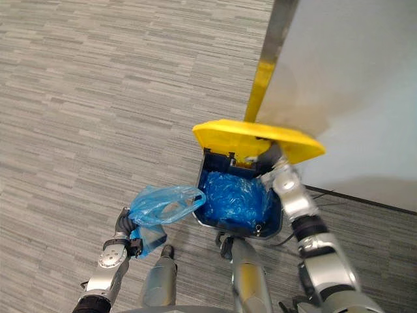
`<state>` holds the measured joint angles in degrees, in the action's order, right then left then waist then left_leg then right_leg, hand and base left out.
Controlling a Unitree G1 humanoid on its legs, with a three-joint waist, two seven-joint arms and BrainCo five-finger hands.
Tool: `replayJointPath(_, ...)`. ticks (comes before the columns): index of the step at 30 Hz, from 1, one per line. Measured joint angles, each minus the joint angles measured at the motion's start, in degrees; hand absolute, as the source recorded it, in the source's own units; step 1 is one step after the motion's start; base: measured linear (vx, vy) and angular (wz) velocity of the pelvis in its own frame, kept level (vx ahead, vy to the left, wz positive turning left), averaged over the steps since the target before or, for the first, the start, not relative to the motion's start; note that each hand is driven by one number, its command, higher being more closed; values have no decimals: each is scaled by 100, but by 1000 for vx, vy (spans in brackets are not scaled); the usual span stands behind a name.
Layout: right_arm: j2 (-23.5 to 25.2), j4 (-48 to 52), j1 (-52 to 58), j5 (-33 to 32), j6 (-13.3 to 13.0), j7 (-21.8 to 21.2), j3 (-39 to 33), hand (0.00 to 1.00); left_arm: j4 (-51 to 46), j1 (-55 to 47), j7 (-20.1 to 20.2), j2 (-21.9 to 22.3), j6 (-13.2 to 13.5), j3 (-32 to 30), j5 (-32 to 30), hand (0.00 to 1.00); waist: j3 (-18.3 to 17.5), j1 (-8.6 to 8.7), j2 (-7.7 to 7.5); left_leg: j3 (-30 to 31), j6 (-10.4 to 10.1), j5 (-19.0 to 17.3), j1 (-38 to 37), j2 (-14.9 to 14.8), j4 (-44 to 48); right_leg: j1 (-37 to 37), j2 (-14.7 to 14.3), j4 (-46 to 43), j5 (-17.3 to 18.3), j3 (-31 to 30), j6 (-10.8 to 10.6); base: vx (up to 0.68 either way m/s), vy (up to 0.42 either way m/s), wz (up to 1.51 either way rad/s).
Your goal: Gather rubbish on tea table into small bin, then transfer packed bag to large trash can.
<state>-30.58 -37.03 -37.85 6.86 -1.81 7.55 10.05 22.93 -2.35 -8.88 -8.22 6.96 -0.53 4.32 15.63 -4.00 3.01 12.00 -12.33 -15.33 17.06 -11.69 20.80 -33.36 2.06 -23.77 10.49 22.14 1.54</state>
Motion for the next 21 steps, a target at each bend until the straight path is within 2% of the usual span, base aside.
replayJointPath(3,-358,-241,-273,-231,4,-6,183,0,-150,34,9,-123,84,38,190,100,8,-16,7,164,68,71,93,86,-141,1,4,248,-100,-28,-146,-111,-12,23)
replayJointPath(7,-489,-244,-275,-445,4,-11,183,0,-599,22,130,-218,106,181,353,100,37,5,23,251,139,138,167,83,-273,3,-27,389,-211,-78,-317,-88,-24,18)
replayJointPath(9,-614,-241,-280,-458,4,-26,181,0,-1035,12,245,-202,129,350,481,100,66,6,58,303,147,112,282,197,258,28,-22,430,-221,-40,-290,-51,-11,12)
replayJointPath(11,-674,-240,-282,-460,6,-29,177,0,-1343,88,312,-207,133,473,589,100,219,56,121,198,324,-19,400,249,542,130,-33,371,-233,-10,-299,-106,17,9)
replayJointPath(12,-697,-221,-289,-464,6,-29,173,0,-1568,107,399,-226,150,550,730,100,281,79,124,222,291,-108,351,228,440,130,-36,330,-244,-37,-318,-128,-5,13)
replayJointPath(15,-746,-210,-401,-511,0,-37,169,0,-2170,120,588,-392,244,841,1049,100,336,179,96,320,226,-58,278,341,349,130,-50,536,-266,-167,-347,-69,-22,9)
replayJointPath(16,-760,-210,-470,-521,0,-87,178,0,-2444,123,652,-435,268,986,1202,100,349,154,132,290,294,-112,335,450,781,130,-73,537,-300,-173,-341,-57,-7,-14)
replayJointPath(18,-791,-211,-490,-526,-1,-187,186,0,-2727,357,732,-510,356,1275,1350,100,388,194,162,180,489,-309,406,442,874,136,-113,488,-368,-176,-293,-79,7,-10)
replayJointPath(21,-815,-212,-723,-531,-1,-243,241,0,-2820,1124,766,-591,465,1857,1417,100,586,277,147,191,369,-311,295,488,704,159,-109,521,-407,-328,-346,-102,-15,4)
